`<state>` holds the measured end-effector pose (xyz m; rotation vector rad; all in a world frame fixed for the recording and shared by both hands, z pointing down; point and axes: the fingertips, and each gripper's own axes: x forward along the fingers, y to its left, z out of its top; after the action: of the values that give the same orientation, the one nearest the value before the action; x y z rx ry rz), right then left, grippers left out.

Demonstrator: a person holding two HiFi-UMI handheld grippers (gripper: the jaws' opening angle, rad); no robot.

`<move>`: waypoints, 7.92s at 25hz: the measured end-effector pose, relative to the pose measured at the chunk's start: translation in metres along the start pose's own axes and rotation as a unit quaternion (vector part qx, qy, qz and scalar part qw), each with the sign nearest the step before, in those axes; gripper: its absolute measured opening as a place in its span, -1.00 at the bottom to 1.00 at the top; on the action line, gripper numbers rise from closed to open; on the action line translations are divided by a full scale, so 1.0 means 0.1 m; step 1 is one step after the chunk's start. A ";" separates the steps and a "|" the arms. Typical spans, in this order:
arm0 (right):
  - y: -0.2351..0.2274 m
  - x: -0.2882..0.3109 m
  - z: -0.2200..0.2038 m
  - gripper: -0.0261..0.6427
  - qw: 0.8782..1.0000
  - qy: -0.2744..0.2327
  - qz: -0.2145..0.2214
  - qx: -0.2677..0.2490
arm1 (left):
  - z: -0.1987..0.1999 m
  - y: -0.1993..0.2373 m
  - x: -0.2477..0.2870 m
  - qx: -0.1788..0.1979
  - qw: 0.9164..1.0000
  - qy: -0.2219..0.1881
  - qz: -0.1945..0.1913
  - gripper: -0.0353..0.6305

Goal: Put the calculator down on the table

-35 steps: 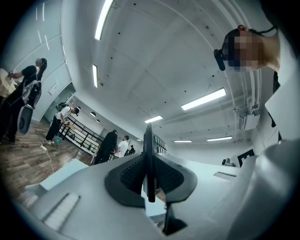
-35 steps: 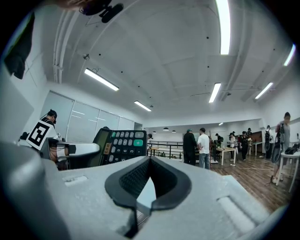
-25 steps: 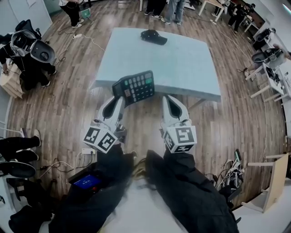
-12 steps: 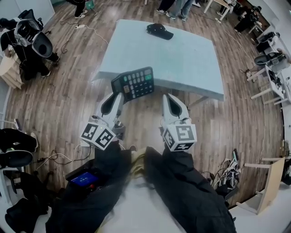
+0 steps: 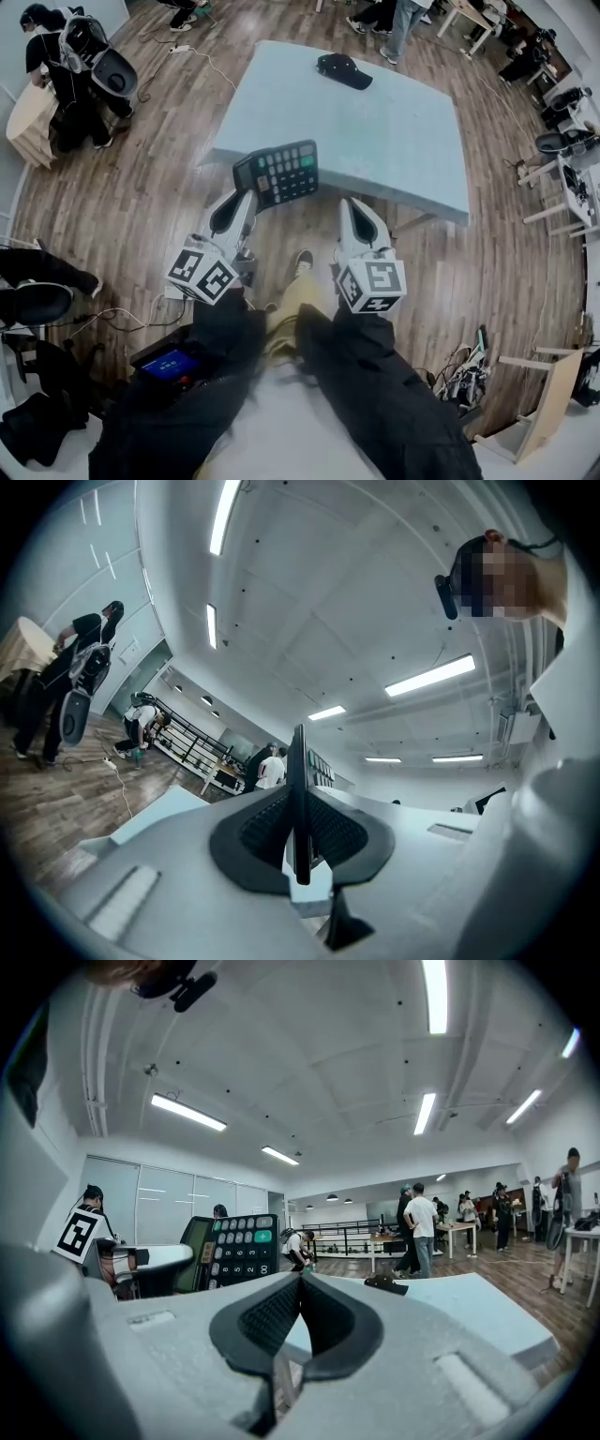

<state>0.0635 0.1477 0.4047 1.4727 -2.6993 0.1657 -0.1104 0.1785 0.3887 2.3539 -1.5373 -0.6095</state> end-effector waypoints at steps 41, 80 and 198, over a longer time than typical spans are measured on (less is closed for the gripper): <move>-2.54 2.91 0.23 -0.92 0.995 0.015 0.080 0.064 | -0.22 1.25 3.45 -0.023 0.996 0.009 0.081 -0.77; -1.97 4.26 -0.18 -0.92 0.994 0.096 0.050 0.005 | -0.73 2.67 4.05 -0.123 0.986 0.104 0.037 -0.77; -1.76 4.20 1.27 -0.92 0.997 -0.069 0.031 -0.021 | 0.21 1.72 4.71 0.191 0.975 0.105 -0.034 -0.90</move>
<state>-0.0157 -0.3128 0.3346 1.4411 -2.8382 0.0103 -0.0939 -0.3213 0.3508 2.6534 -1.5955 -0.0699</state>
